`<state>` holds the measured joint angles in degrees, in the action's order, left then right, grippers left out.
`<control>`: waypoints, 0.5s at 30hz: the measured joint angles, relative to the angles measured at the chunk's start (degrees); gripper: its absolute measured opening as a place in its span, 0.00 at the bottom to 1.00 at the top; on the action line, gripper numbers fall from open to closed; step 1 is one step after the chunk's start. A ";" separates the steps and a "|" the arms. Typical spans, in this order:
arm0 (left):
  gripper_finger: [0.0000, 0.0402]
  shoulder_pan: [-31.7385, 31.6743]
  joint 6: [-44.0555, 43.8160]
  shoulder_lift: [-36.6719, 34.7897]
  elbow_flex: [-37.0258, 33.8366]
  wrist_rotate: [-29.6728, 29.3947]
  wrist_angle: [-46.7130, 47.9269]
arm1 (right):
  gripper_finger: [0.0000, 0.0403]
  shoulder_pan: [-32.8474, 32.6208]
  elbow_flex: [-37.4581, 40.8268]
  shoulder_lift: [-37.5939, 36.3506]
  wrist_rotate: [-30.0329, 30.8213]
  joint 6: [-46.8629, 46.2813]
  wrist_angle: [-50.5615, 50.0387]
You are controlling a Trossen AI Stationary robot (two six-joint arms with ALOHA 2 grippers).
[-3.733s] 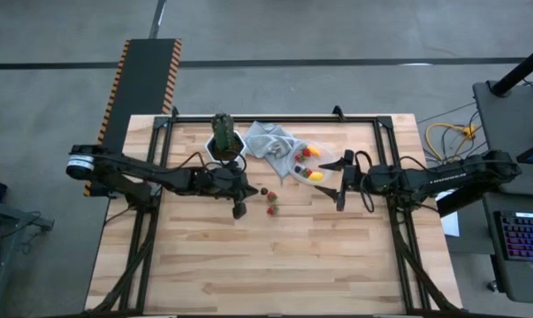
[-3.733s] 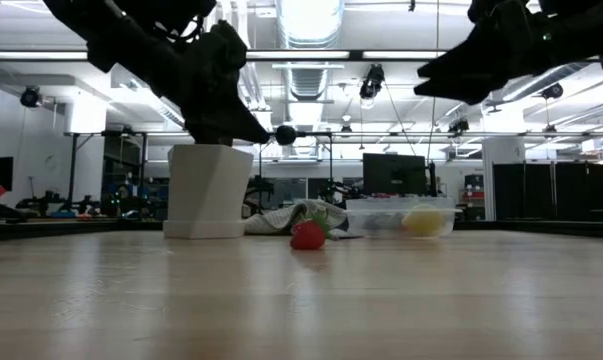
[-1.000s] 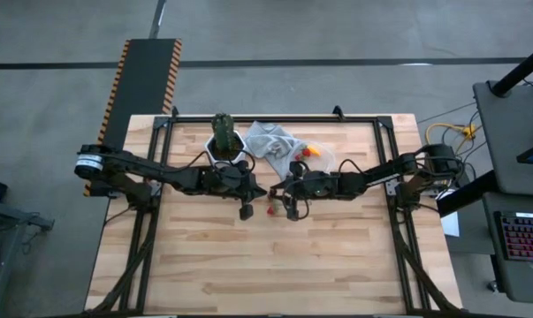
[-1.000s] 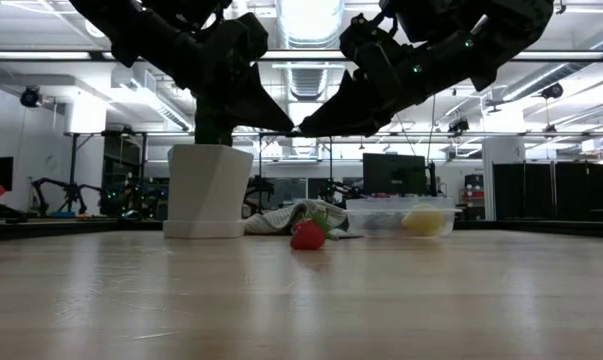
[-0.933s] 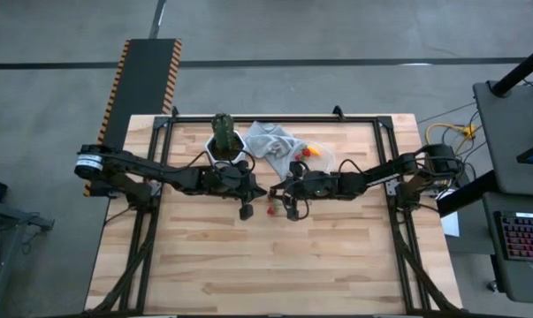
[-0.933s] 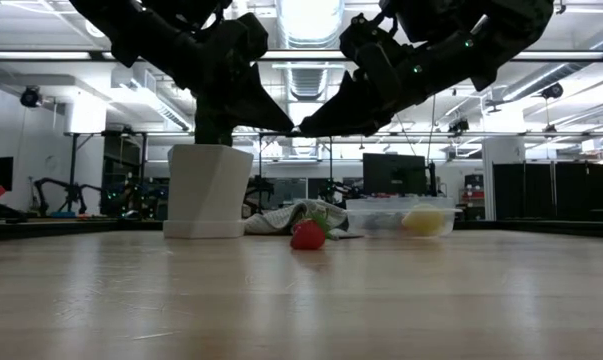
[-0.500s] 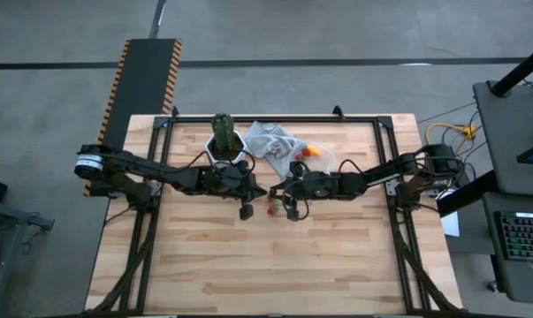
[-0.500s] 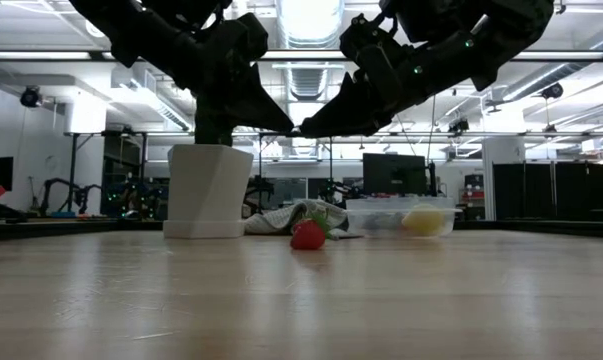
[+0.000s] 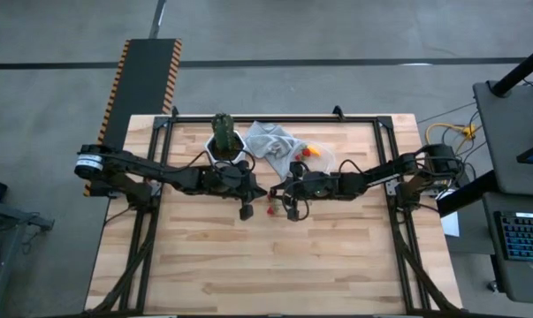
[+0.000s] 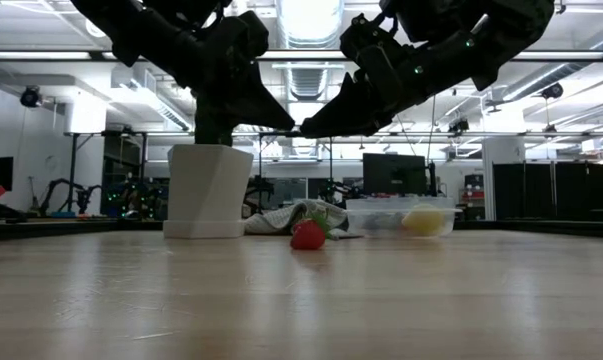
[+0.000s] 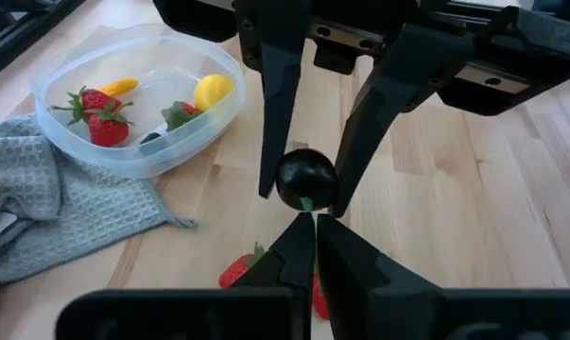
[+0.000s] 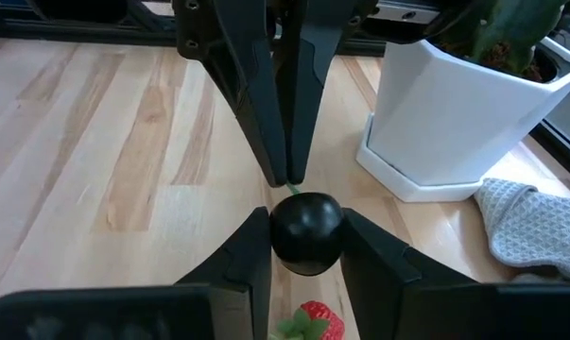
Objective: Pick and placing Produce into tupperware
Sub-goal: Put the black cherry into the transparent bin
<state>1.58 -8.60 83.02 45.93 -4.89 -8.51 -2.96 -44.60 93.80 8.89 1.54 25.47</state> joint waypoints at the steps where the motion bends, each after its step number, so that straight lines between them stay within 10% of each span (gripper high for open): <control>1: 0.00 0.00 0.00 -0.09 0.00 0.07 0.00 | 0.23 0.00 0.00 0.00 0.02 0.00 0.00; 15: 0.45 0.02 0.04 -1.05 0.13 4.00 -0.02 | 0.23 0.02 0.00 -0.07 0.19 0.02 -0.08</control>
<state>1.61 -8.56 81.97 46.06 -0.89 -8.53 -2.94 -44.60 93.73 9.08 1.56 25.39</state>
